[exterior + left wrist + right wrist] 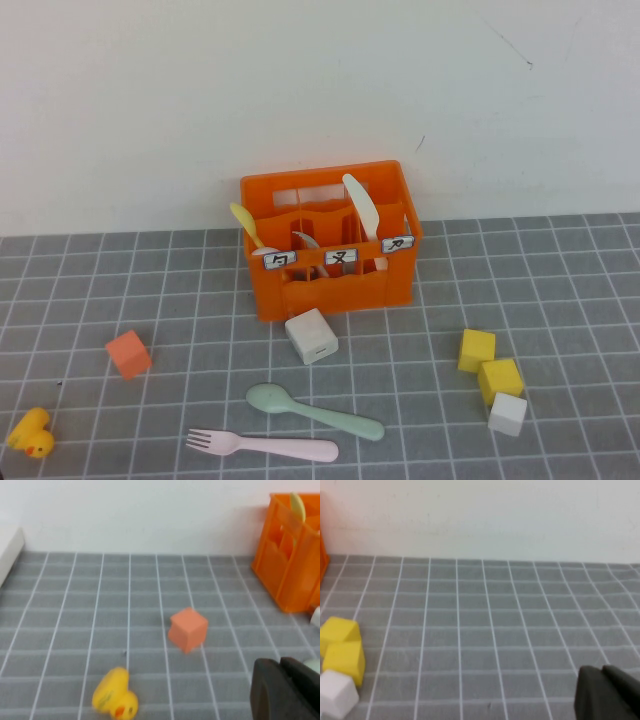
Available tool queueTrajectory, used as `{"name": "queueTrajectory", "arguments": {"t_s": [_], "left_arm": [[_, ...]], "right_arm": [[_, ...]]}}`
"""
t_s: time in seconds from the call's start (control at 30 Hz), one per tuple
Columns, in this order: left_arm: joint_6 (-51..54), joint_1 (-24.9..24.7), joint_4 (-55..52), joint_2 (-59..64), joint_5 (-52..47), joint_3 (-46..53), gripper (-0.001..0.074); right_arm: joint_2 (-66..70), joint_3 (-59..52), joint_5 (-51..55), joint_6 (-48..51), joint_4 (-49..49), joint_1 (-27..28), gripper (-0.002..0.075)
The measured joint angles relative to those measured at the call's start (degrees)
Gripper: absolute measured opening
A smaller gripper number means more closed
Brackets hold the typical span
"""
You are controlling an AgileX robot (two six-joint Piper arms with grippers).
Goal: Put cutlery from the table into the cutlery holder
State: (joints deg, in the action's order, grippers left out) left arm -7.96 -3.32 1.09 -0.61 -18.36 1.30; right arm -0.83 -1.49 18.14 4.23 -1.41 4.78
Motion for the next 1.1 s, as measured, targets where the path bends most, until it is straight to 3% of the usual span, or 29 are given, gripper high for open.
{"name": "queueTrajectory", "arguments": {"t_s": [0.13,0.47,0.73,0.9,1.1], "left_arm": [[0.0,0.0,0.6,0.0,6.6,0.4,-0.0001],[0.2,0.0,0.5,0.0,39.7,0.4,-0.0001],[-4.1,0.0,0.7,-0.1,49.7,0.4,-0.0001],[-7.0,0.0,2.3,-0.1,49.9,0.2,-0.0001],[-8.9,0.0,3.0,0.0,28.9,-11.3,-0.0001]], "right_arm": [[0.0,-0.1,-5.4,0.0,0.0,0.0,-0.0001],[0.0,-0.1,-27.0,-0.2,0.0,0.0,-0.0001],[0.0,-0.1,-34.4,-1.0,0.8,0.0,-0.0001],[0.0,-0.1,-39.3,-1.5,0.9,0.0,-0.0001],[0.0,7.3,-32.3,-1.5,-3.0,0.0,-0.0001]]}}
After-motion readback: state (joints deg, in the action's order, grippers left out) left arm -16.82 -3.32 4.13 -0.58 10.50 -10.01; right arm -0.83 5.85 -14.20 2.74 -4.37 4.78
